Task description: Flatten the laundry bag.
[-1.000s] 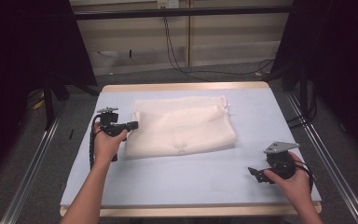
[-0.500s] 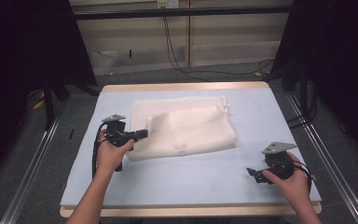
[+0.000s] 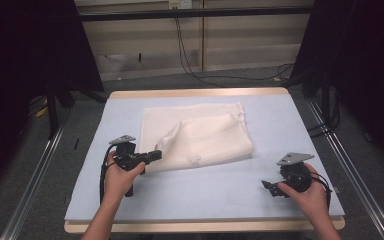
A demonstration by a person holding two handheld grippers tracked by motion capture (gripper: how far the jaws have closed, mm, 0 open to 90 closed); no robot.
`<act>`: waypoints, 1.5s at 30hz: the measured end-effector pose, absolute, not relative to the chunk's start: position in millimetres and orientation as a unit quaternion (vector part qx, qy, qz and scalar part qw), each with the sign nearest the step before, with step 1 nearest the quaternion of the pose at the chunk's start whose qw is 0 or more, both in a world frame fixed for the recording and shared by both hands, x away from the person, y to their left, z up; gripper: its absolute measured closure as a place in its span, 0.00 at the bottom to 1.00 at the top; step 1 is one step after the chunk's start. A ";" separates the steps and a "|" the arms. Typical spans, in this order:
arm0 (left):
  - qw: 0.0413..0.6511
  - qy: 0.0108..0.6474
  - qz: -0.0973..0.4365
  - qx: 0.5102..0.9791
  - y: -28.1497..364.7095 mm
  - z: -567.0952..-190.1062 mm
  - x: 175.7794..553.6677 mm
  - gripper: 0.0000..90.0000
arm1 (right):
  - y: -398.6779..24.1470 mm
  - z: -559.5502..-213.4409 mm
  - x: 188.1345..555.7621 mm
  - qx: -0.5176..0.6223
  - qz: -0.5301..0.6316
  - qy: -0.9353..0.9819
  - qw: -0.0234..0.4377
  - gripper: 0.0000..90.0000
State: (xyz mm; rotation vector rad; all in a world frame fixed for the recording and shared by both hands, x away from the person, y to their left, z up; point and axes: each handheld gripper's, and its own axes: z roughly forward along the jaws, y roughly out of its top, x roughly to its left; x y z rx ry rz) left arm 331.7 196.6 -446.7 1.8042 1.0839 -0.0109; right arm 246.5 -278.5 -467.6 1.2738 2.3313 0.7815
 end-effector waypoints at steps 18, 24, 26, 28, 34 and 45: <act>0.473 0.440 -0.038 0.762 198.4 -462.4 305.4 0.97 | -269.8 -469.3 250.9 0.449 0.272 0.829 0.191 0.09; 0.464 0.442 -0.041 0.767 202.7 -464.1 296.0 0.97 | -267.7 -471.4 252.6 0.450 0.273 0.828 0.192 0.09; 0.465 0.443 -0.044 0.766 204.2 -465.1 292.4 0.97 | -267.0 -470.5 253.0 0.455 0.274 0.825 0.194 0.09; 0.461 0.443 -0.045 0.767 206.2 -465.4 289.7 0.97 | -267.0 -469.8 253.8 0.456 0.277 0.822 0.198 0.09; 0.457 0.448 -0.050 0.767 211.1 -465.9 282.7 0.97 | -263.2 -468.4 256.6 0.452 0.282 0.822 0.202 0.08; 0.447 0.460 -0.052 0.766 219.4 -467.5 274.0 0.97 | -257.0 -467.2 262.7 0.449 0.295 0.817 0.209 0.06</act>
